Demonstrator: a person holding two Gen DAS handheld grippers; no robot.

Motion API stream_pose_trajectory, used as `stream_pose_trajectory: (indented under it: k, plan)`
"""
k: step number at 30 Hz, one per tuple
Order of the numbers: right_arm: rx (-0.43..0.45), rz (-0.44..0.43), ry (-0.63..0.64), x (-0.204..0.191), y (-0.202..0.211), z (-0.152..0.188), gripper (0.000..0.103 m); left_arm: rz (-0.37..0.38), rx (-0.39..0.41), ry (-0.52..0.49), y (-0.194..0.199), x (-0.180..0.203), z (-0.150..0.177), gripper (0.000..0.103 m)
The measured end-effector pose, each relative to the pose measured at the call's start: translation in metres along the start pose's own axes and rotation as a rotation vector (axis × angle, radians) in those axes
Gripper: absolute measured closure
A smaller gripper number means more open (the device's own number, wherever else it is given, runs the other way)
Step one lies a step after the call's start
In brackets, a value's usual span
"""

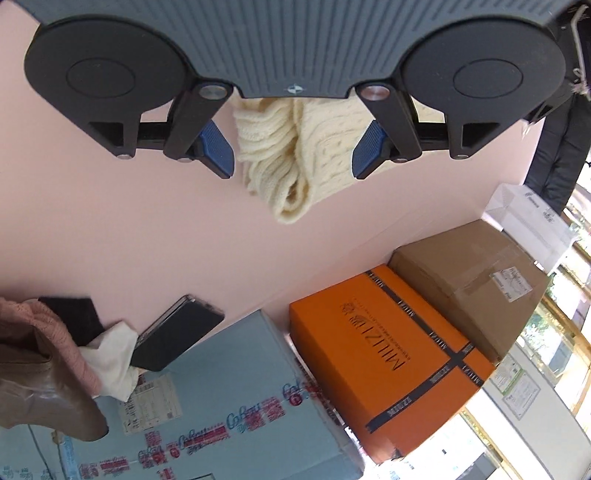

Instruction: Fold clothes

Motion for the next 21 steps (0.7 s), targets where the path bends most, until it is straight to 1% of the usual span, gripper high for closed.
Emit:
stream_pose_trajectory:
  k: [2,3,5,7,8,9,10,11,12,13,15,17,18,21]
  plan:
    - [-0.065,-0.035,0.013,-0.008,-0.005,0.014,0.035,-0.036,-0.010,-0.062,-0.013,0.004,0.001,0.013]
    - [-0.095,-0.044,0.017,-0.011,-0.008,0.021,0.035,-0.043,-0.017,-0.076,-0.018,0.004,0.002,0.013]
    - [-0.146,-0.034,-0.005,-0.008,-0.019,0.032,0.037,-0.043,-0.022,-0.089,-0.026,0.005,0.001,0.013]
    - [-0.187,-0.027,-0.045,-0.002,-0.029,0.039,0.047,-0.022,-0.038,-0.109,-0.032,0.007,0.001,0.014]
    - [-0.205,-0.026,-0.054,-0.002,-0.033,0.040,0.057,-0.011,-0.047,-0.119,-0.036,0.008,0.001,0.019]
    - [-0.220,-0.027,-0.057,-0.002,-0.036,0.041,0.072,0.011,-0.055,-0.111,-0.037,0.008,0.000,0.039]
    - [-0.222,-0.034,-0.045,-0.006,-0.037,0.040,0.077,0.043,-0.063,-0.089,-0.036,0.008,-0.003,0.061]
    - [-0.211,-0.040,-0.031,-0.009,-0.036,0.035,0.082,0.066,-0.061,-0.062,-0.034,0.006,-0.008,0.066]
    - [-0.196,-0.050,-0.019,-0.013,-0.034,0.030,0.084,0.076,-0.045,-0.035,-0.031,0.002,-0.016,0.073]
    - [-0.171,-0.066,-0.014,-0.018,-0.031,0.022,0.084,0.074,-0.024,-0.013,-0.027,-0.004,-0.025,0.076]
    - [-0.117,-0.091,-0.013,-0.025,-0.027,0.003,0.085,0.050,0.019,0.033,-0.025,-0.019,-0.045,0.077]
    - [-0.062,-0.109,-0.006,-0.032,-0.025,-0.016,0.085,0.031,0.040,0.079,-0.033,-0.033,-0.060,0.077]
    - [-0.038,-0.104,0.012,-0.035,-0.028,-0.024,0.085,0.022,0.045,0.100,-0.040,-0.040,-0.065,0.077]
    - [-0.003,-0.038,0.059,-0.039,-0.042,-0.036,0.082,-0.011,0.047,0.168,-0.065,-0.058,-0.072,0.077]
Point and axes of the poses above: each gripper's, at about its wrist camera, not at the fingertips, and y roughly against the way its jaws point, x to its right, z to its underside, the point moved 10 cm from there along -y, roughly the way its jaws point, and after that the axes turned 1 degree about -z, right-handed, at the moved point
